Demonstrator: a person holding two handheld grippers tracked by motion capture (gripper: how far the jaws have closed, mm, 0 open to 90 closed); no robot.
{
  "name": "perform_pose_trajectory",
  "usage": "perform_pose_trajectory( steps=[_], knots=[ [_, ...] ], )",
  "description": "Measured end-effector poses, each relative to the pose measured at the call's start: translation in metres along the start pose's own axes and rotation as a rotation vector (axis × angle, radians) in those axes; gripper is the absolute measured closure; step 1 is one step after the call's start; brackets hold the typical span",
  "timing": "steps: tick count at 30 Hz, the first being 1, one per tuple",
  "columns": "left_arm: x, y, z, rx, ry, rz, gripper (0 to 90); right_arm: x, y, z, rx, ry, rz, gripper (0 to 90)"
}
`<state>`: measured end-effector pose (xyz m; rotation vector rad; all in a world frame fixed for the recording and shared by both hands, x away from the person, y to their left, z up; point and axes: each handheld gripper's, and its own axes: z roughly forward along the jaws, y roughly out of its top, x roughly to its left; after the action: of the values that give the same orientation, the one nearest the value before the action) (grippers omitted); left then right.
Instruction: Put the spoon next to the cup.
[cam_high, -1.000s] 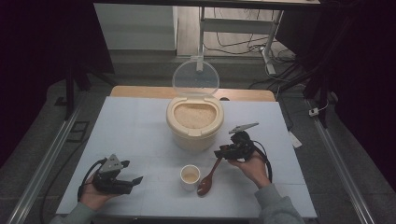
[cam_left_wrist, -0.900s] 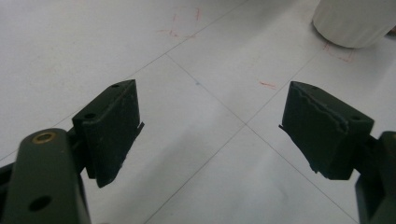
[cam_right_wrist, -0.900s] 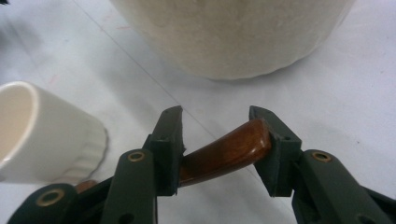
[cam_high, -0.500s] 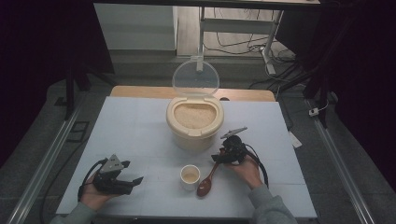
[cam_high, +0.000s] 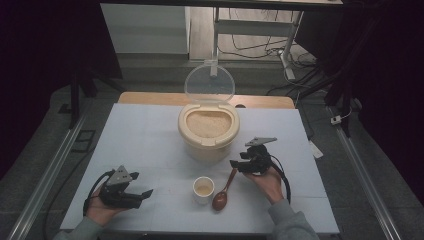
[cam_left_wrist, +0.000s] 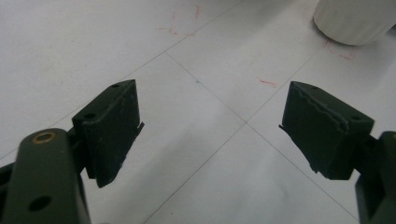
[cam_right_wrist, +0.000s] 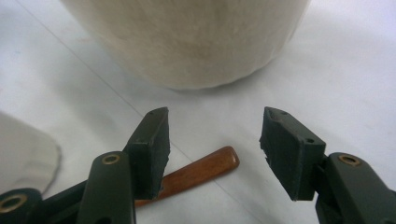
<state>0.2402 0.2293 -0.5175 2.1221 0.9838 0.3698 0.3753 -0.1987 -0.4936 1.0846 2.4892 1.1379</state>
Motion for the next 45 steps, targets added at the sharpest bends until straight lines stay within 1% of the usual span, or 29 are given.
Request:
perform_pose_trajectory(
  steps=[2,4,7,11,12,14,18,22,25,29,31,32,36,38,39,42,43,45],
  knots=[
    [0.0,0.0,0.0,-0.001,0.0,-0.001,19.3,0.0,-0.002,-0.008,-0.022,0.013,-0.012,42.6],
    [0.0,0.0,0.0,-0.001,0.0,-0.004,19.2,0.001,-0.006,-0.016,-0.058,0.028,-0.036,42.2],
    [0.0,0.0,0.0,-0.001,0.001,-0.007,19.0,0.002,-0.012,-0.027,-0.105,0.041,-0.049,42.2],
    [0.0,0.0,0.0,-0.006,0.004,-0.017,18.5,0.004,-0.022,-0.04,-0.134,0.043,-0.075,42.1],
    [0.0,0.0,-0.001,-0.008,0.005,-0.02,18.4,0.004,-0.025,-0.043,-0.141,0.052,-0.077,42.1],
    [0.0,0.001,-0.001,-0.008,0.006,-0.02,18.3,0.005,-0.032,-0.049,-0.151,0.046,-0.087,42.2],
    [0.0,0.001,0.0,-0.006,0.004,-0.019,18.2,0.004,-0.046,-0.061,-0.15,0.033,-0.089,42.2],
    [-0.001,0.001,0.0,-0.008,0.005,-0.019,18.1,0.002,-0.059,-0.07,-0.144,0.019,-0.106,42.0],
    [0.0,0.001,0.0,-0.009,0.007,-0.02,18.1,0.0,-0.066,-0.078,-0.15,0.016,-0.112,41.9],
    [0.0,0.001,-0.001,-0.015,0.013,-0.023,17.9,-0.004,-0.076,-0.086,-0.173,0.015,-0.117,41.9],
    [0.0,0.001,-0.001,-0.016,0.015,-0.024,17.9,-0.006,-0.081,-0.089,-0.174,0.009,-0.122,41.9],
    [0.0,0.001,-0.001,-0.017,0.016,-0.024,17.9,-0.007,-0.083,-0.09,-0.176,-0.002,-0.121,41.9],
    [0.0,0.001,-0.002,-0.018,0.017,-0.022,17.8,-0.011,-0.087,-0.094,-0.169,-0.015,-0.128,41.9],
    [0.0,0.0,-0.002,-0.019,0.017,-0.024,17.7,-0.013,-0.088,-0.094,-0.173,-0.021,-0.124,41.9],
    [-0.001,0.0,-0.002,-0.019,0.018,-0.025,17.7,-0.013,-0.088,-0.094,-0.174,-0.016,-0.124,41.9],
    [0.0,0.0,-0.003,-0.021,0.02,-0.027,17.6,-0.013,-0.088,-0.094,-0.168,-0.024,-0.135,41.9],
    [0.0,0.0,-0.003,-0.021,0.02,-0.027,17.6,-0.013,-0.088,-0.094,-0.17,-0.017,-0.139,41.9],
    [0.0,0.0,-0.003,-0.022,0.02,-0.027,17.6,-0.012,-0.087,-0.094,-0.17,-0.019,-0.142,42.0]
  ],
)
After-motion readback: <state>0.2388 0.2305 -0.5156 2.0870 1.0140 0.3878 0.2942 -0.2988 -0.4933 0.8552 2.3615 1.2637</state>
